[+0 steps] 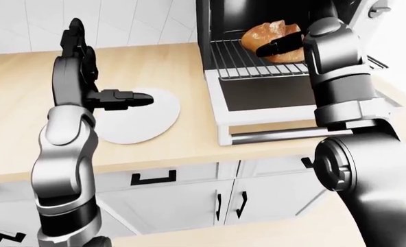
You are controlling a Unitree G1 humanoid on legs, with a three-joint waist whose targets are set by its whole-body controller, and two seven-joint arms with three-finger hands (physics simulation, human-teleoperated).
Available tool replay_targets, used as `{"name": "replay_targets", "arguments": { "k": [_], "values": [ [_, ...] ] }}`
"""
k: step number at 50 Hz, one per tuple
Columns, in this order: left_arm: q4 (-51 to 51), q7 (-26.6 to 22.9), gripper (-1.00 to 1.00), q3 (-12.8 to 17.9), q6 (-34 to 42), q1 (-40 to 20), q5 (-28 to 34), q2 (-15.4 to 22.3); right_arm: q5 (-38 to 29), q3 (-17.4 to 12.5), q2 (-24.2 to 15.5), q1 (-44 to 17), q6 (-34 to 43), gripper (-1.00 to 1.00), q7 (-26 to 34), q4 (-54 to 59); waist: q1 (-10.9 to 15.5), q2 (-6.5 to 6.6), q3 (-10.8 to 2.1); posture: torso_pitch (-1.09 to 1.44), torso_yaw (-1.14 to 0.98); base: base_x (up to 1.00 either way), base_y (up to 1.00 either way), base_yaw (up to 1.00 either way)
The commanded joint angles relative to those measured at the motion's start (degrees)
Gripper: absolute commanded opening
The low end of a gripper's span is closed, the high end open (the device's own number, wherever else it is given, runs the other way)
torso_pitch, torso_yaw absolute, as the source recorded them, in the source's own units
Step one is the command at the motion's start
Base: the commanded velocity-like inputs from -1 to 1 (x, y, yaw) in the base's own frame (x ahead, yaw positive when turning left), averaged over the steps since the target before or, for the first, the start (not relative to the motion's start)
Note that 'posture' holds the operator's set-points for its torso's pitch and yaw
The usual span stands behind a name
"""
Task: Pick the scone from the rack and place it on the plate on the counter.
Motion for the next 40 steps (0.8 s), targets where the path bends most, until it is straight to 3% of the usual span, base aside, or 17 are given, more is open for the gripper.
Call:
{"name": "replay_targets", "arguments": {
  "k": [1, 9, 12, 13, 23, 25, 29, 31, 40],
  "values": [
    [-1.74, 0.19, 1.00, 0.61, -1.45, -1.92, 0.16, 0.88, -0.35, -0.02, -0.59, -2.45, -1.56, 1.00, -0.33, -2.17, 0.01, 0.05, -1.78, 0.00, 0.00, 0.00, 0.00, 0.00],
    [-1.87, 0.24, 1.00, 0.45, -0.81, -2.67, 0.20, 1.11, -0.18, 0.05, -0.75, -1.07, 0.17, 1.00, 0.79, -4.92, 0.06, -0.06, -1.76, 0.00, 0.00, 0.00, 0.00, 0.00],
    [-1.74, 0.26, 1.00, 0.38, -0.59, -3.13, 0.21, 1.17, -0.01, 0.01, -0.59, -0.73, 0.69, 0.81, 0.99, -5.57, 0.09, -0.07, -1.77, 0.00, 0.00, 0.00, 0.00, 0.00],
    [-1.84, 0.21, 1.00, 0.44, -0.34, -3.37, 0.16, 1.30, 0.04, -0.05, -0.57, -0.80, 0.86, 0.63, 0.95, -5.70, 0.10, -0.07, -1.77, 0.00, 0.00, 0.00, 0.00, 0.00],
    [-2.38, 0.08, 1.00, 0.74, -0.03, -3.20, 0.08, 1.62, -0.22, 0.13, -0.87, 0.68, 4.12, -0.01, 2.45, -9.92, 0.10, -0.07, -1.75, 0.00, 0.00, 0.00, 0.00, 0.00],
    [-2.49, 0.09, 1.00, 0.79, 0.05, -3.22, 0.06, 1.66, -0.21, 0.00, -0.80, 0.70, 4.40, -0.27, 2.51, -10.14, 0.11, -0.07, -1.75, 0.00, 0.00, 0.00, 0.00, 0.00],
    [-2.56, 0.03, 1.00, 0.85, 0.11, -3.12, 0.11, 1.81, -0.29, -0.05, -0.75, 0.47, 4.43, -0.58, 2.48, -9.93, 0.07, -0.06, -1.77, 0.00, 0.00, 0.00, 0.00, 0.00],
    [-2.61, 0.06, 1.00, 0.95, 0.15, -3.16, 0.09, 1.86, -0.35, -0.08, -0.77, 0.27, 4.15, -0.95, 2.23, -9.66, 0.03, -0.05, -1.80, 0.00, 0.00, 0.00, 0.00, 0.00],
    [-2.72, 0.12, 1.00, 1.15, -0.03, -2.78, -0.06, 1.88, -0.08, -0.26, -0.66, -0.73, 3.25, -1.00, 1.30, -9.60, -0.05, -0.04, -1.83, 0.00, 0.00, 0.00, 0.00, 0.00]
  ]
}}
